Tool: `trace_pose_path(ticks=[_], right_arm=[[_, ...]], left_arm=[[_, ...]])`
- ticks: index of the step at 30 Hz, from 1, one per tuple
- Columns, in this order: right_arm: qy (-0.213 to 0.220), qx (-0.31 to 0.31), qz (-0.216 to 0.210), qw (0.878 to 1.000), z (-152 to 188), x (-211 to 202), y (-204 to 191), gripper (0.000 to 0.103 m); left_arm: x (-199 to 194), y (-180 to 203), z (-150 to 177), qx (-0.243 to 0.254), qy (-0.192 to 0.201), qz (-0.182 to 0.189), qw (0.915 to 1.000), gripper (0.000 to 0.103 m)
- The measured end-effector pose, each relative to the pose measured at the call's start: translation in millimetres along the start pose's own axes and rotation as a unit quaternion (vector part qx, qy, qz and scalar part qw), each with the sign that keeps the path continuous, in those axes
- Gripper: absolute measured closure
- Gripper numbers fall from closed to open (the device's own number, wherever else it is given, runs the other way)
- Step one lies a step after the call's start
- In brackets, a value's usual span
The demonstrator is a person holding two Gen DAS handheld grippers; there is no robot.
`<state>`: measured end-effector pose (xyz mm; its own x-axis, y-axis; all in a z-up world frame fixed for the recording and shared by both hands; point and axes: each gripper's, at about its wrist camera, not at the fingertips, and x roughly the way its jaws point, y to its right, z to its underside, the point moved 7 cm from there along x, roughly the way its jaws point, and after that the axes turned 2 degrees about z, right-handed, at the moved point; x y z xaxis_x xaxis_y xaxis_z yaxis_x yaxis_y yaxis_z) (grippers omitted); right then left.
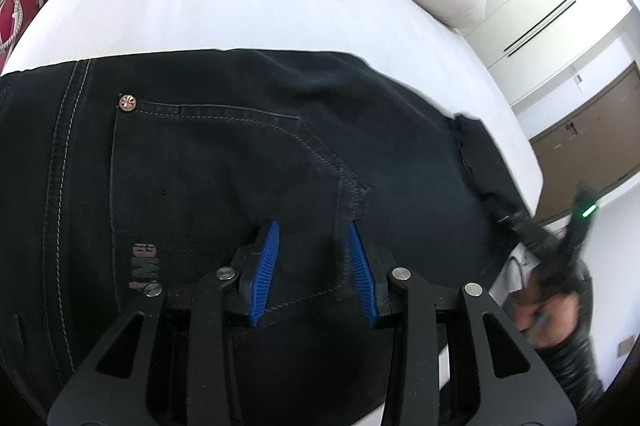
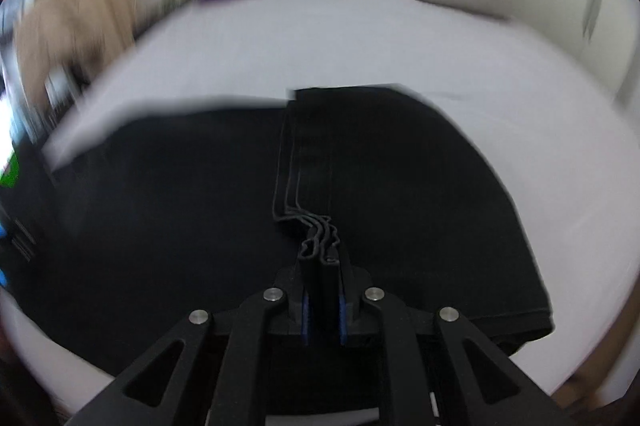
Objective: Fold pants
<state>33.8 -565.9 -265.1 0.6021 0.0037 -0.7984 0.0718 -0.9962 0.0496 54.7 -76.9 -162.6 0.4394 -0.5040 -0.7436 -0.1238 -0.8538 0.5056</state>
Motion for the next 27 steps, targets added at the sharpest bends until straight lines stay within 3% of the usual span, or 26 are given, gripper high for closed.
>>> trace_pose_path(ticks=[2, 4, 7, 8, 14, 17, 25, 27], right_arm=[[0.008, -0.017, 0.017, 1.000, 2, -1, -3, 0.092], [0.009, -0.008, 0.011, 1.000, 1, -3, 3, 0.092], [0.020, -0.024, 0.022, 0.999, 2, -12, 1, 0.092], [0.026, -0.032, 0.027, 0.999, 1, -16, -1, 0.092], [0.075, -0.087, 0.053, 0.992, -5, -50, -39, 0.092], [0.086, -0.116, 0.056, 0.988, -6, -61, -65, 0.092], [0.107, -0.178, 0.002, 0.978, 2, -84, -150, 0.092], [0.107, -0.199, -0.011, 0.974, 6, -86, -170, 0.092]], left_arm=[[-5, 9, -4, 0.004, 0.005, 0.009, 0.9999, 0.062], [-9, 21, -11, 0.002, 0.013, 0.029, 0.9995, 0.050], [-6, 42, -22, -0.014, 0.012, 0.077, 0.9968, 0.031], [-2, 47, -25, -0.022, 0.007, 0.093, 0.9954, 0.030], [34, 74, -39, -0.089, -0.053, 0.180, 0.9783, 0.029], [47, 80, -43, -0.097, -0.073, 0.194, 0.9734, 0.029], [61, 79, -52, -0.108, -0.099, 0.205, 0.9679, 0.029], [59, 77, -54, -0.100, -0.096, 0.203, 0.9693, 0.037]])
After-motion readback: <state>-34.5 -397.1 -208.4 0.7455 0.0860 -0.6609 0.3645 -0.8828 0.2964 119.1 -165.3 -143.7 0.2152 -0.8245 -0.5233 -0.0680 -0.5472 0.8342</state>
